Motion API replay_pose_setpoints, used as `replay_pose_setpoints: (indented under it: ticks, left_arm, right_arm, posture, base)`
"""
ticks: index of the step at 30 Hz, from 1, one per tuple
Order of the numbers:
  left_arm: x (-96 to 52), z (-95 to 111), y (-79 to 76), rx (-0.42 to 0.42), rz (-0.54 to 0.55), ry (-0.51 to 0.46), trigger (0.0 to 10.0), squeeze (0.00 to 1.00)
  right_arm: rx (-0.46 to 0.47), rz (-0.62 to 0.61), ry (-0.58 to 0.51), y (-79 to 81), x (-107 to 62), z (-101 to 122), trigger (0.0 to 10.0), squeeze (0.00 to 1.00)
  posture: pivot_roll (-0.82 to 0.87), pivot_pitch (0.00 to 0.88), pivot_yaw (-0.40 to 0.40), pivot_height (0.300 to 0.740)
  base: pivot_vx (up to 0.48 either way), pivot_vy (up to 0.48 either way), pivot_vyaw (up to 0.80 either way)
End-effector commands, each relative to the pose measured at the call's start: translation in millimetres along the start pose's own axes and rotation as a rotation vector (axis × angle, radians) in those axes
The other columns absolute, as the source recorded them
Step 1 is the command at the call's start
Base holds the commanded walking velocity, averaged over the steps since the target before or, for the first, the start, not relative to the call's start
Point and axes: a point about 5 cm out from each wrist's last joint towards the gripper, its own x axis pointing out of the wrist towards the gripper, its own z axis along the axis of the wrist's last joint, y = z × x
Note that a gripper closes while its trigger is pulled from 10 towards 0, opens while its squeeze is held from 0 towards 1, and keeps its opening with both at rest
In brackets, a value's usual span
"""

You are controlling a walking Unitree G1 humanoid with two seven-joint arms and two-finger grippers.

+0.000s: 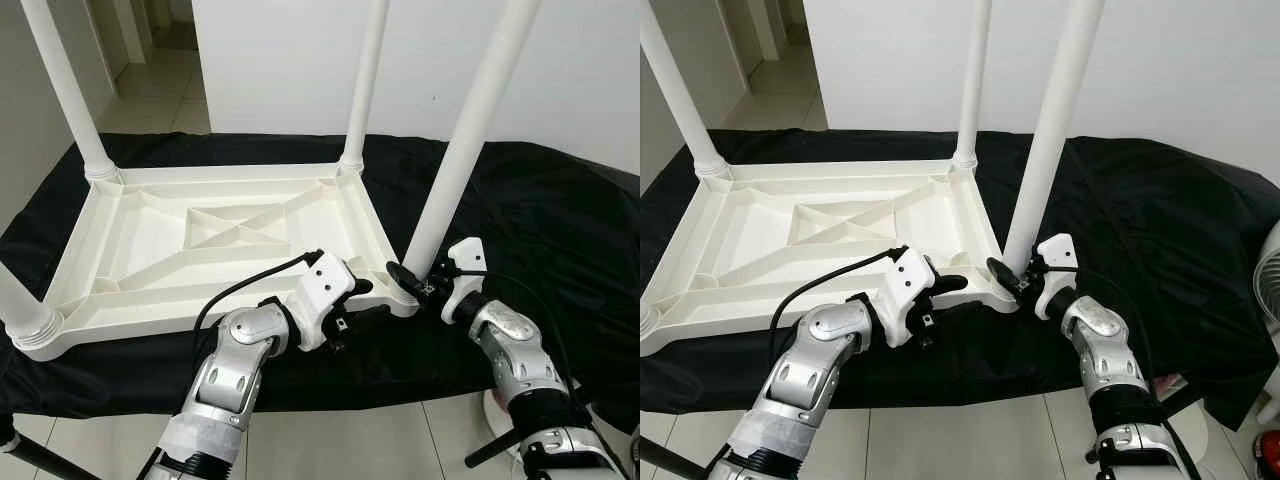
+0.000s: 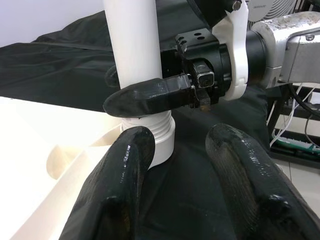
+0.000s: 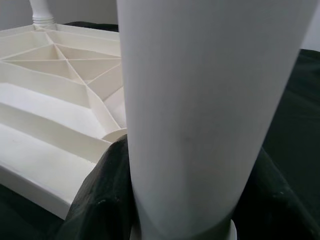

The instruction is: Building children table

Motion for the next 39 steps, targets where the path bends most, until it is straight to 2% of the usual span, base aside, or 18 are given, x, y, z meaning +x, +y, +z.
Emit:
replay_pose_setpoints:
  ticks: [1,3,6,8,10,11,14,18,19,21,23,26,29,30,34,37,38,39]
  left_arm:
    - [0.4,-0.3,9.5,0.009,0.182,0.004,10.0,0.0]
    - [0.7,0.3,9.4,0.007,0.182,-0.001,10.0,0.0]
    - [1.1,0.5,9.5,0.005,0.182,-0.001,10.0,0.0]
    - [1.8,1.0,9.6,0.003,0.179,-0.001,10.0,0.0]
    - [1.8,1.0,9.6,0.003,0.179,-0.001,10.0,0.0]
    - [2.2,1.4,9.5,0.004,0.175,-0.003,10.0,0.0]
    - [3.2,1.6,7.7,0.002,0.166,-0.004,10.0,0.0]
    - [3.1,1.5,7.4,-0.001,0.164,-0.003,10.0,0.0]
    - [3.0,1.2,7.2,-0.002,0.165,-0.002,10.0,0.0]
    - [3.0,1.2,7.2,-0.002,0.165,-0.002,10.0,0.0]
    - [3.9,1.7,6.8,-0.008,0.166,-0.004,10.0,0.0]
    - [5.2,2.7,5.9,-0.014,0.164,-0.008,10.0,0.0]
    - [5.1,2.3,5.8,-0.014,0.165,-0.007,10.0,0.0]
    - [5.1,2.2,5.8,-0.013,0.163,-0.006,10.0,0.0]
    - [4.8,2.4,6.5,-0.012,0.164,-0.005,10.0,0.0]
    - [4.3,3.1,7.9,-0.011,0.168,-0.006,10.0,0.0]
    - [4.2,3.3,8.2,-0.009,0.169,-0.006,10.0,0.0]
    - [4.2,3.3,8.2,-0.009,0.169,-0.006,10.0,0.0]
  right_arm:
    - [-0.011,-0.046,-0.032,1.2,4.3,4.2,10.0,0.0]
    - [-0.008,-0.154,-0.037,-2.9,5.4,5.6,10.0,0.0]
    - [-0.015,-0.211,-0.032,-3.3,5.5,6.4,10.0,0.0]
    - [0.003,-0.313,-0.023,-2.9,4.8,6.2,10.0,0.0]
    - [0.003,-0.313,-0.023,-2.9,4.8,6.2,10.0,0.0]
    - [0.014,-0.364,-0.025,-1.2,3.7,5.9,10.0,0.0]
    - [0.069,-0.525,-0.025,10.6,-1.2,3.3,10.0,0.0]
    - [0.071,-0.602,-0.023,23.2,-1.2,2.9,10.0,0.0]
    - [0.085,-0.675,-0.03,36.1,0.1,3.0,10.0,0.0]
    - [0.085,-0.675,-0.03,36.1,0.1,3.0,10.0,0.0]
    - [0.081,-0.715,-0.034,46.6,3.2,4.4,10.0,0.0]
    - [0.077,-0.678,-0.056,61.2,8.5,10.0,10.0,0.0]
    - [0.086,-0.674,-0.056,60.6,7.3,10.0,10.0,0.0]
    - [0.094,-0.674,-0.058,57.4,4.8,9.4,10.0,1.0]
    - [0.102,-0.673,-0.057,52.7,0.6,8.9,10.0,1.0]
    - [0.104,-0.612,-0.069,48.4,-2.9,11.1,10.0,1.0]
    - [0.098,-0.548,-0.075,44.3,-5.0,12.8,10.0,1.0]
    - [0.098,-0.548,-0.075,44.3,-5.0,12.8,10.0,1.0]
  posture:
    - [0.05,0.0,-0.045,0.74]
    - [0.05,0.0,-0.044,0.74]
    - [0.04,0.003,-0.042,0.74]
    - [0.03,0.01,-0.037,0.74]
    - [0.03,0.01,-0.037,0.74]
    - [0.03,0.015,-0.033,0.74]
    - [0.02,0.023,-0.027,0.74]
    - [0.02,0.032,-0.031,0.74]
    - [0.02,0.041,-0.034,0.74]
    - [0.02,0.041,-0.034,0.74]
    - [0.02,0.053,-0.035,0.74]
    - [0.01,0.06,-0.034,0.74]
    - [0.01,0.061,-0.033,0.74]
    - [0.01,0.066,-0.033,0.74]
    - [0.01,0.07,-0.033,0.74]
    - [0.01,0.074,-0.031,0.74]
    - [0.01,0.073,-0.032,0.74]
    - [0.01,0.073,-0.032,0.74]
  base:
    - [0.0,0.0,0.0]
    - [0.0,0.0,0.0]
    - [0.0,0.0,0.0]
    - [0.0,0.0,0.0]
    - [0.0,0.0,0.0]
    - [0.0,0.0,0.0]
    - [0.0,0.0,0.0]
    - [0.0,0.0,0.0]
    - [0.0,0.0,0.0]
    - [0.0,0.0,0.0]
    - [0.0,0.0,0.0]
    - [0.0,0.0,0.0]
    - [0.0,0.0,0.0]
    - [0.0,0.0,0.0]
    - [0.0,0.0,0.0]
    - [0.0,0.0,0.0]
    - [0.0,0.0,0.0]
    - [0.0,0.0,0.0]
